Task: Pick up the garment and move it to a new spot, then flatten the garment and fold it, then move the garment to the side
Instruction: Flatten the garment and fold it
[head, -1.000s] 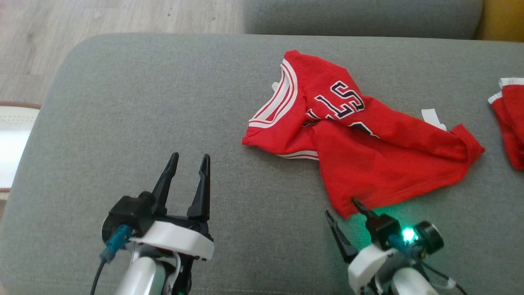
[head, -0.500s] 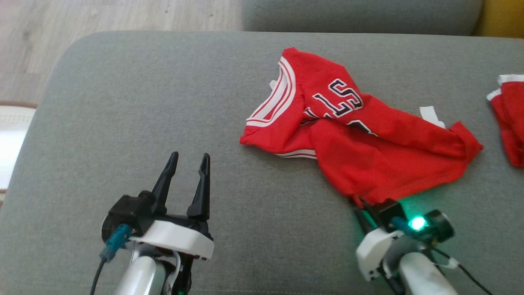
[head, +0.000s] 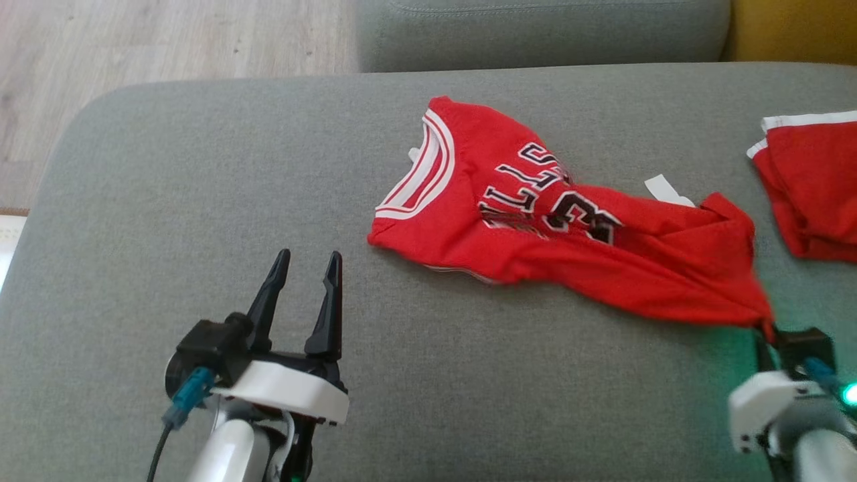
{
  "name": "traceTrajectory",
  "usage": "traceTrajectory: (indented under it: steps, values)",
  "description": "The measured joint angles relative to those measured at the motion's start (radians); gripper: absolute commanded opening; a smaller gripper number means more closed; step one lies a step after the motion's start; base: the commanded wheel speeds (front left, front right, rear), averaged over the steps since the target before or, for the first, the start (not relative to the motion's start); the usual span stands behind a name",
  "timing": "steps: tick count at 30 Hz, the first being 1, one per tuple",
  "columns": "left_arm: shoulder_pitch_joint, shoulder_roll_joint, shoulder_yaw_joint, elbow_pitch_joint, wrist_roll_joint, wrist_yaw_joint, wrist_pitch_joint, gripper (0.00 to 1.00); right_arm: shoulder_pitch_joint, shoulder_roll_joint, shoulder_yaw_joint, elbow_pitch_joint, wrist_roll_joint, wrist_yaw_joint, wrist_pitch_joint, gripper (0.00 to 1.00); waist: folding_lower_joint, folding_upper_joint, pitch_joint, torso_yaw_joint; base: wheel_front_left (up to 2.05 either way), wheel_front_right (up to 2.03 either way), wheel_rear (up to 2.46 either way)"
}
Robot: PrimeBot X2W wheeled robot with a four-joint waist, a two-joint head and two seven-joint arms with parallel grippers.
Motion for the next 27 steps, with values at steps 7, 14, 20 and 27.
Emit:
traceTrajectory:
  steps: [7,14,20,27]
  values:
    - [0.001,0.0,0.0,0.001,0.0,-0.002,0.0,1.0,0.025,0.027,-0.072,-0.103,-0.034,0.0,0.051,1.0,0.0,0.0,-0.011,-0.001,0.0,0.0,0.0]
    - [0.004,0.0,-0.002,0.007,0.0,-0.012,0.0,1.0,0.052,0.042,0.181,-0.182,0.155,0.0,0.019,1.0,0.0,0.0,-0.025,0.018,0.0,0.0,0.0]
    - [0.004,0.0,-0.009,0.008,0.001,-0.015,0.0,1.0,0.1,0.041,0.397,-0.245,0.29,0.0,-0.035,1.0,0.0,0.0,-0.03,0.05,0.0,0.0,0.0]
    - [0.004,0.0,-0.026,0.007,0.002,-0.015,0.0,1.0,0.103,0.041,0.461,-0.221,0.339,0.0,-0.103,1.0,0.0,0.0,-0.02,0.094,0.0,0.0,0.0]
